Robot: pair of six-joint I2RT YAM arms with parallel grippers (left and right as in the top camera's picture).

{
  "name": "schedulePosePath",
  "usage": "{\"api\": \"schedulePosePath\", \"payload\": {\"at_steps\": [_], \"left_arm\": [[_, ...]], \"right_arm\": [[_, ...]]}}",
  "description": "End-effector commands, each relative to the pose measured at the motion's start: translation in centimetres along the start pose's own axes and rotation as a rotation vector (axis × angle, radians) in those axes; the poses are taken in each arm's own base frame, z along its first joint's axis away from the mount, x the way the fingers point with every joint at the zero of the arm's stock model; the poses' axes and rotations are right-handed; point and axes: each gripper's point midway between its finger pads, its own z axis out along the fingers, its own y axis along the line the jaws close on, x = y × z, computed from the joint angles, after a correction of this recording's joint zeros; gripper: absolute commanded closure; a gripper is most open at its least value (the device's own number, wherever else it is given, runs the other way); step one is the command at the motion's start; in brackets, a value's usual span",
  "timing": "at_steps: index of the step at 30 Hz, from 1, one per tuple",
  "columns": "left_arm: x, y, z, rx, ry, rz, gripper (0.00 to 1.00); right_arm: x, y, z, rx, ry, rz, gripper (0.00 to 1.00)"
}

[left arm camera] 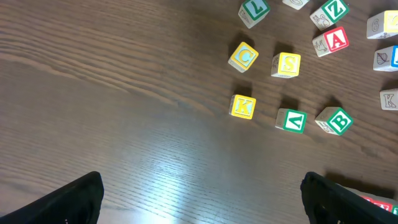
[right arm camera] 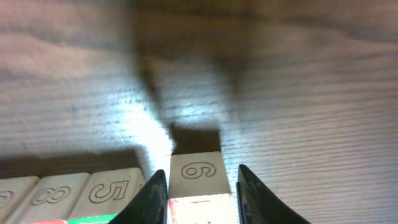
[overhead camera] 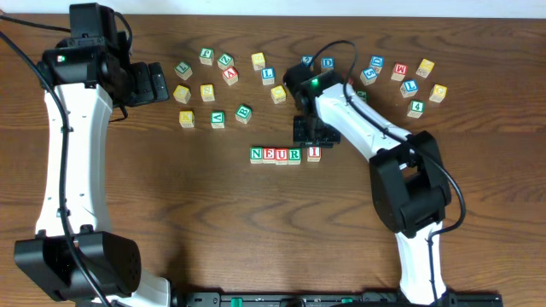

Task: Spell out NEURIPS
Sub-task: 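Open the right gripper and raise it off the I block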

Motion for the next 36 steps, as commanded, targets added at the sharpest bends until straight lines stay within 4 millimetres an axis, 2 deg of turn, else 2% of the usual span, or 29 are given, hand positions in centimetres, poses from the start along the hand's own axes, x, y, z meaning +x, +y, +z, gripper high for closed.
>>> {"api": "schedulePosePath", "payload": {"at_steps": [1, 7, 10, 13, 20, 29, 32, 36], "left_arm": [[-0.3, 0.4, -0.7, -0.011, -0.018, 0.009, 0.00], [-0.3, 0.4, -0.7, -0.011, -0.018, 0.009, 0.00], [-0.3, 0.4, -0.7, -0.011, -0.018, 0.009, 0.00], [-0.3, 0.4, -0.7, -0.011, -0.018, 0.009, 0.00], [-0.3, 0.4, -0.7, -0.011, -0.018, 0.009, 0.00], [-0.3, 0.4, -0.7, -0.011, -0.018, 0.009, 0.00], [-0.3, 0.4, -0.7, -0.011, -0.018, 0.009, 0.00], [-0.3, 0.4, -0.7, -0.011, -0.018, 0.009, 0.00]], "right_arm": [[-1.7, -0.5, -3.8, -0.050, -0.087, 0.019, 0.67], [-1.8, -1.8, -6.0, -0.076, -0.099, 0.006, 0.61], [-0.5, -1.8, -5.9, -0.084, -0.042, -0.010, 0.60], [0.8, -1.9, -5.6, -0.082, 0.013, -0.018, 0.65], [2.6, -1.8, -3.7, -0.053, 0.061, -0.045, 0.70], [0.8, -2.3, -1.5, -0.016, -0.042, -0.040, 0.75], [-0.8, -1.7, -1.3, -0.041, -0.108, -0.033, 0.75], [-1.4, -1.3, -0.7, -0.059, -0.141, -0.033, 0.75]]}}
